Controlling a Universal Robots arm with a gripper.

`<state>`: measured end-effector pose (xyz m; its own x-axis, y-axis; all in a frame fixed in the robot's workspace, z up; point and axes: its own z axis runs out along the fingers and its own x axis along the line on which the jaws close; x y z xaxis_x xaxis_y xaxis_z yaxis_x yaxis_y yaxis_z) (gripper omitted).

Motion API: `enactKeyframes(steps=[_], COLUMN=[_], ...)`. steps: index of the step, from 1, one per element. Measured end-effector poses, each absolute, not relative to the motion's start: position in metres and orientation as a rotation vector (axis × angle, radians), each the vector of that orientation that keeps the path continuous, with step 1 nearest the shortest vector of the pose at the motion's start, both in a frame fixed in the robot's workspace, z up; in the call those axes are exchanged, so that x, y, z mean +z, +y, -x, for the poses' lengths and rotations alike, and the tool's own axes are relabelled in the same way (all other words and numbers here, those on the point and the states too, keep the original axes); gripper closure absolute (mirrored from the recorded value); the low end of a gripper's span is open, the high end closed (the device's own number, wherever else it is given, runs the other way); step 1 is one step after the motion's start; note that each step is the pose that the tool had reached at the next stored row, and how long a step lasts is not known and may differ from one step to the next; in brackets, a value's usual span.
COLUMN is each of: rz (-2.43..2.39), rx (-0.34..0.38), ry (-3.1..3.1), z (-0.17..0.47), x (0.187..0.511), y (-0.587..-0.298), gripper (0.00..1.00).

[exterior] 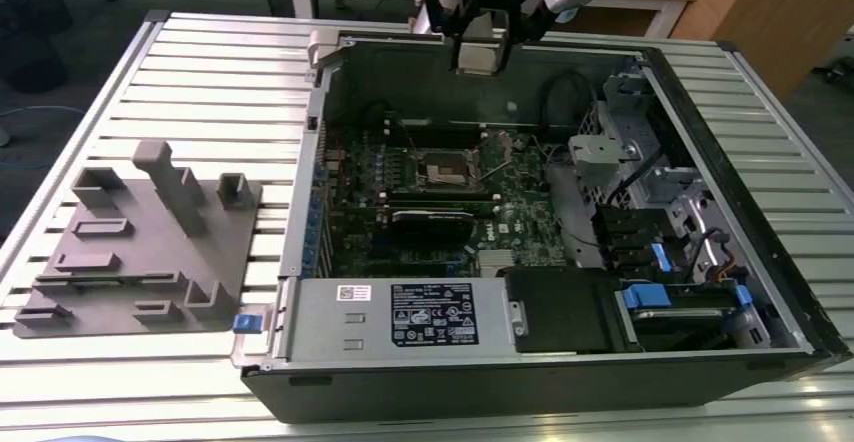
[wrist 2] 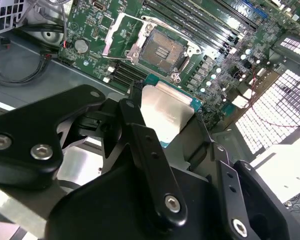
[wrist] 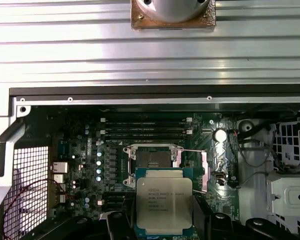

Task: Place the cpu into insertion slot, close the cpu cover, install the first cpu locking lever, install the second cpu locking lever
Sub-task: 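Place the cpu into insertion slot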

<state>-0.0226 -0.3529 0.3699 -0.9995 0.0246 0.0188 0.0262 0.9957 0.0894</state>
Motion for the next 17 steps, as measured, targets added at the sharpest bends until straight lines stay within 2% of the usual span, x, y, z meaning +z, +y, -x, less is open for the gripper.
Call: enactKeyframes(steps=[17], rz=[0.04], rx=[-0.14], ry=[-3.125], z=[0.0247], x=[0.3614], y=[-0.3529], gripper=[0.46])
